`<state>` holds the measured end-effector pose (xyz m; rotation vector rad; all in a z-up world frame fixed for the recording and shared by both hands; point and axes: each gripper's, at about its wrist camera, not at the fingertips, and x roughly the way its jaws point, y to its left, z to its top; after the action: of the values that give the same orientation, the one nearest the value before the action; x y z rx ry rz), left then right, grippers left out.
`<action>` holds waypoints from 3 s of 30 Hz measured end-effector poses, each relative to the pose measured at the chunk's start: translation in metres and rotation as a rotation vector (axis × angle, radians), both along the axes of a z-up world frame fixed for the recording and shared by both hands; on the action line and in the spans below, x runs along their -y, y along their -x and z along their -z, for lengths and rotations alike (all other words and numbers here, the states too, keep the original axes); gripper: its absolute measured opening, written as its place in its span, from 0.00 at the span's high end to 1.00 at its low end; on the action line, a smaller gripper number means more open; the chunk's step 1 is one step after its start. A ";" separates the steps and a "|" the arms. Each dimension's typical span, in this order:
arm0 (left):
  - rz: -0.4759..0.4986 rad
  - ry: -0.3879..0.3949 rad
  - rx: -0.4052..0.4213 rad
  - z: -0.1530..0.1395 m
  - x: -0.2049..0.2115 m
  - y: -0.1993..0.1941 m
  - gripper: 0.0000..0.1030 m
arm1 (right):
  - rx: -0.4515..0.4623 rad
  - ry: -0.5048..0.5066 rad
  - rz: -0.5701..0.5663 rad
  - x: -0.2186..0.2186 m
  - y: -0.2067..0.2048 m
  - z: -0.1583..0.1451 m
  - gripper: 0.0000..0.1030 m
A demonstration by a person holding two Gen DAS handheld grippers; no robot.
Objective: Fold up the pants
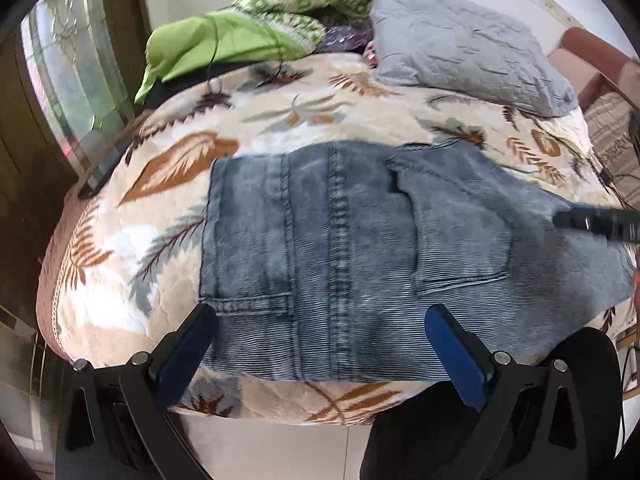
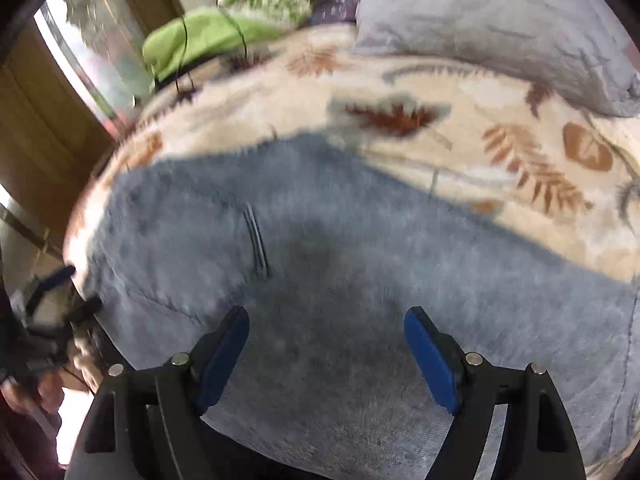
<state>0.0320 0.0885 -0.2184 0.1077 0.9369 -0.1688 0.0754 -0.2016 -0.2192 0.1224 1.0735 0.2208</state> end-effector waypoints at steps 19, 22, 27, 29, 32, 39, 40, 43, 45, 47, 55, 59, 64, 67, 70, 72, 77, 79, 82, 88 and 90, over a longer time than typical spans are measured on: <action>0.055 -0.073 0.129 -0.037 0.022 0.035 0.00 | 0.461 -0.007 0.162 0.026 0.045 -0.110 0.20; 0.064 -0.078 0.143 -0.040 0.026 0.040 0.00 | 0.568 -0.045 0.174 0.028 0.059 -0.134 0.20; 0.068 -0.087 0.156 -0.046 0.030 0.047 0.00 | 0.710 -0.085 0.217 0.036 0.083 -0.163 0.04; 0.067 -0.087 0.159 -0.047 0.032 0.048 0.00 | 0.773 -0.106 0.232 0.041 0.092 -0.172 0.00; 0.072 -0.087 0.162 -0.048 0.036 0.050 0.00 | 0.820 -0.107 0.290 0.052 0.100 -0.175 0.00; 0.071 -0.096 0.166 -0.050 0.040 0.048 0.00 | 0.556 -0.123 0.339 0.077 0.081 -0.142 0.00; 0.068 -0.097 0.164 -0.050 0.040 0.048 0.00 | 0.532 -0.109 0.339 0.079 0.078 -0.137 0.00; 0.064 -0.099 0.154 -0.047 0.040 0.046 0.00 | 0.434 -0.095 0.308 0.081 0.070 -0.120 0.00; 0.063 -0.100 0.146 -0.045 0.041 0.044 0.00 | 0.364 -0.075 0.285 0.078 0.063 -0.107 0.00; 0.064 -0.105 0.138 -0.041 0.042 0.042 0.00 | 0.301 -0.054 0.262 0.074 0.056 -0.095 0.00; 0.042 -0.106 0.109 -0.031 0.036 0.034 0.00 | 0.163 -0.014 0.180 0.051 0.035 -0.059 0.00; 0.028 -0.099 0.106 -0.030 0.031 0.031 0.00 | 0.116 0.017 0.133 0.037 0.028 -0.049 0.00; 0.016 -0.094 0.104 -0.029 0.025 0.030 0.00 | 0.079 0.065 0.077 0.017 0.025 -0.040 0.00; 0.008 -0.088 0.102 -0.028 0.021 0.028 0.00 | 0.065 0.087 0.052 0.007 0.024 -0.037 0.00; 0.006 -0.092 0.089 -0.024 0.018 0.028 0.00 | 0.051 0.103 0.035 0.000 0.023 -0.035 0.00; 0.002 -0.097 0.080 -0.021 0.016 0.028 0.00 | 0.042 0.110 0.031 -0.003 0.022 -0.033 0.00; -0.011 -0.105 0.056 -0.012 0.010 0.026 0.00 | 0.005 0.116 0.031 -0.007 0.018 -0.027 0.00; -0.023 -0.111 0.040 -0.007 0.007 0.024 0.00 | -0.012 0.114 0.028 -0.010 0.015 -0.024 0.00; -0.040 -0.111 0.014 0.000 0.001 0.020 0.00 | -0.027 0.125 0.018 -0.018 0.008 -0.021 0.00; -0.059 -0.118 -0.010 0.010 -0.008 0.013 0.00 | -0.033 0.127 -0.013 -0.035 -0.004 -0.015 0.00; -0.064 -0.118 -0.020 0.014 -0.011 0.010 0.00 | -0.034 0.121 -0.016 -0.039 -0.008 -0.012 0.00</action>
<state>0.0222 0.0994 -0.2322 0.1851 0.9687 -0.0551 0.0836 -0.1623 -0.2070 0.0087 1.1198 0.1685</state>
